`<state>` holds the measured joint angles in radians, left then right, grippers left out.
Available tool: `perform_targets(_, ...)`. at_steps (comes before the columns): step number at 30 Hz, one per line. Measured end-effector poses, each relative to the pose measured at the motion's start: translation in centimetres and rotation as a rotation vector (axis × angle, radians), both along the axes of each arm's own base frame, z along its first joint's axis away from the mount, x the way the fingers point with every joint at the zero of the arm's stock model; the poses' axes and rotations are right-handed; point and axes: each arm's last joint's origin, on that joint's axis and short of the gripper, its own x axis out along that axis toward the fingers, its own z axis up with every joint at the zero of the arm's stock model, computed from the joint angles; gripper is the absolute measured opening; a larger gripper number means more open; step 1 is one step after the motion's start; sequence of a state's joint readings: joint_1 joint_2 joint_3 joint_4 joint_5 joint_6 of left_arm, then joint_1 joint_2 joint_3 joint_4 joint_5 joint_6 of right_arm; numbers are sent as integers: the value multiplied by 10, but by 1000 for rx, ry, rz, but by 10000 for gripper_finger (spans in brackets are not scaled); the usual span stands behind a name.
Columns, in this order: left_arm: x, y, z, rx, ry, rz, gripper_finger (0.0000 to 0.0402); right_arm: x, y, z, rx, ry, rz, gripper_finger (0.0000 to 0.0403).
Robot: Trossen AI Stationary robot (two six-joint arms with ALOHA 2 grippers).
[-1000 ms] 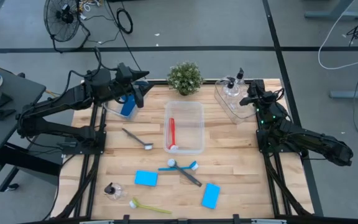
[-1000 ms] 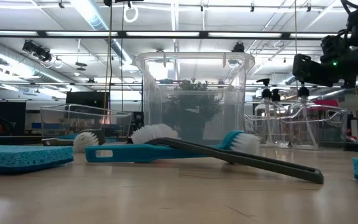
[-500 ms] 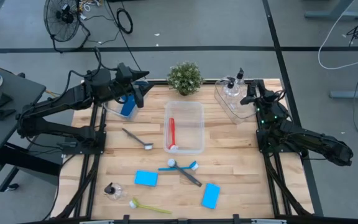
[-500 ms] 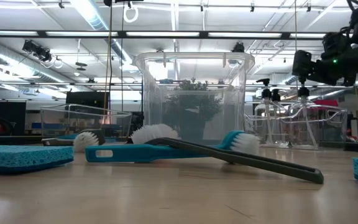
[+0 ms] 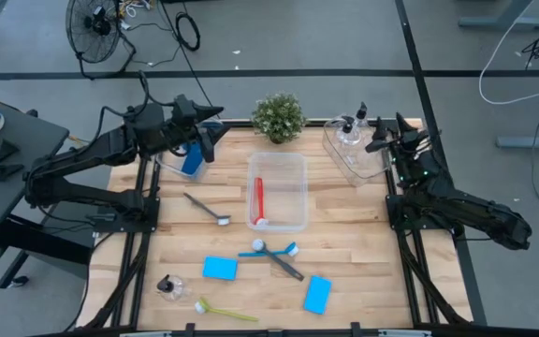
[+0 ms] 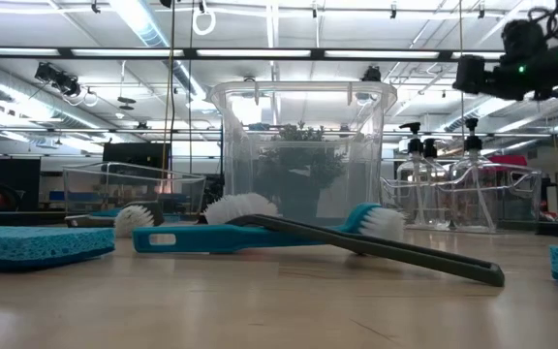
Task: Pick & Place Kitchen Sink Supplies
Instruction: Put the gray dish brush into the transparent container
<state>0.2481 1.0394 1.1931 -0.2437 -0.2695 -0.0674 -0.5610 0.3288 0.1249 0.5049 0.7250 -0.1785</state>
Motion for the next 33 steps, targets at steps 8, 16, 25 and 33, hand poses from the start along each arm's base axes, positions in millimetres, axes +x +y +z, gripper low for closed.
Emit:
perform_targets(8,-9,-2,6,8,-29,-4,265,-4,6,45,-94,8,7,292)
perform_targets(16,-11,-9,9,17,-42,-88,265,-5,20,86,-100,98,196,292)
perform_targets(25,-8,-19,7,7,-35,-224,265,-5,34,121,-80,176,428,292)
perform_targets(33,-9,-34,-2,28,85,-444,265,7,40,145,-82,200,537,292)
